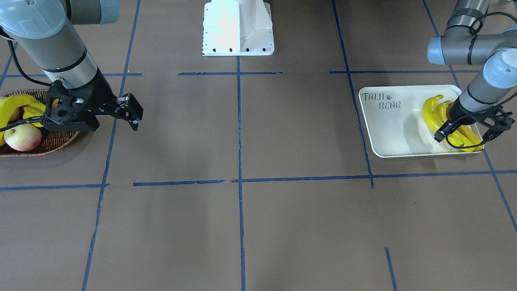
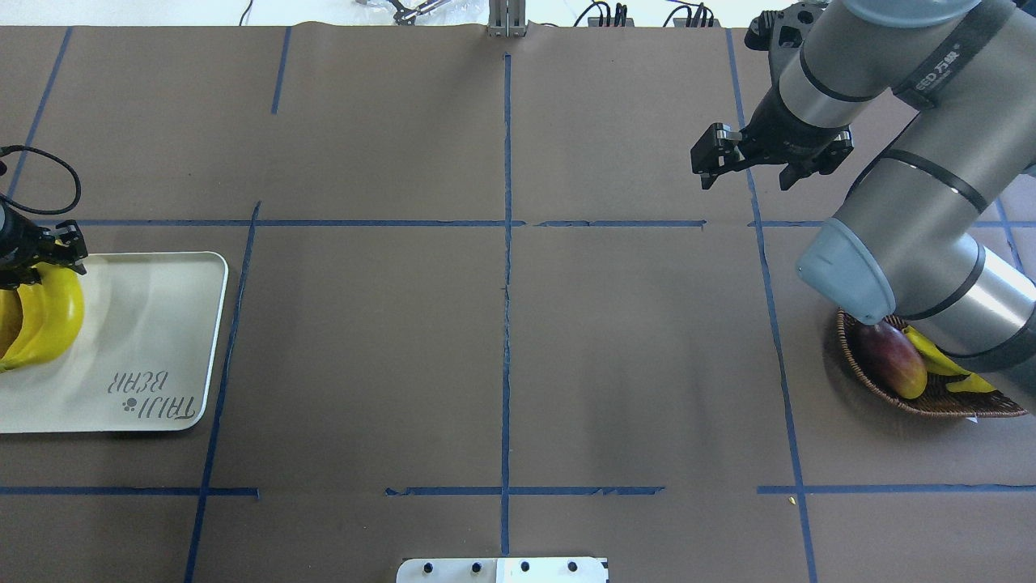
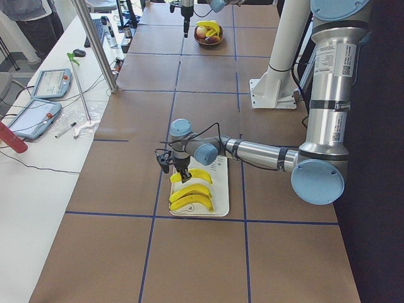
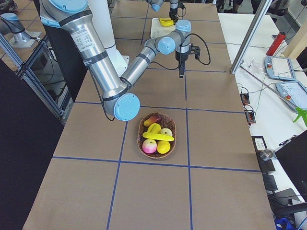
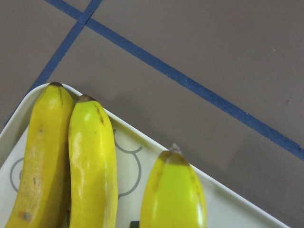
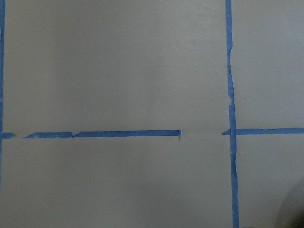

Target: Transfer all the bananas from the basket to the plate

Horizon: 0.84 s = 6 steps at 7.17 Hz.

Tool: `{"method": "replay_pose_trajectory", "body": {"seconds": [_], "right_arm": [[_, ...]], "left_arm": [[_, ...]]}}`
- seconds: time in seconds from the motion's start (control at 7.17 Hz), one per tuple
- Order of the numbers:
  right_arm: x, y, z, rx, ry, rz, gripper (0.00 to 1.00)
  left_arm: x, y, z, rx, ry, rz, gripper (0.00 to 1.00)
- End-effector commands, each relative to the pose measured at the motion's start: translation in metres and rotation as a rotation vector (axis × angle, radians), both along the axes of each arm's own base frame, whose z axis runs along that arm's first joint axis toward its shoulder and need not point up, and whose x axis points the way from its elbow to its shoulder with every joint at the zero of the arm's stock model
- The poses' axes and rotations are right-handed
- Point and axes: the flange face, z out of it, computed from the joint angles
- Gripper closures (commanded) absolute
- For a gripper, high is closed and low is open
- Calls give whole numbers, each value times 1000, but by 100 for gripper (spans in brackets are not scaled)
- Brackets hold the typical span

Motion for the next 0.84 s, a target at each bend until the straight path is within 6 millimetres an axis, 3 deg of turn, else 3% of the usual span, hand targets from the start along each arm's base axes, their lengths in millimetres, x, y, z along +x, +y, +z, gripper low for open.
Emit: {"method": "replay_pose_trajectory", "body": {"seconds": [0.0, 0.42, 0.56, 0.7], "right_arm": [[0, 0, 0, 0, 0, 0, 0], [6, -4, 1, -3, 0, 9, 0], [19, -9, 9, 7, 10, 2, 0], [39, -13, 32, 23, 28, -32, 0]], "left_arm": [[-3, -4, -1, 24, -2, 12, 0], [-63, -26, -9, 134, -13, 45, 0], [-76, -28, -21, 134, 59, 67, 0], [-75, -26, -38, 166, 137, 136, 0]]}}
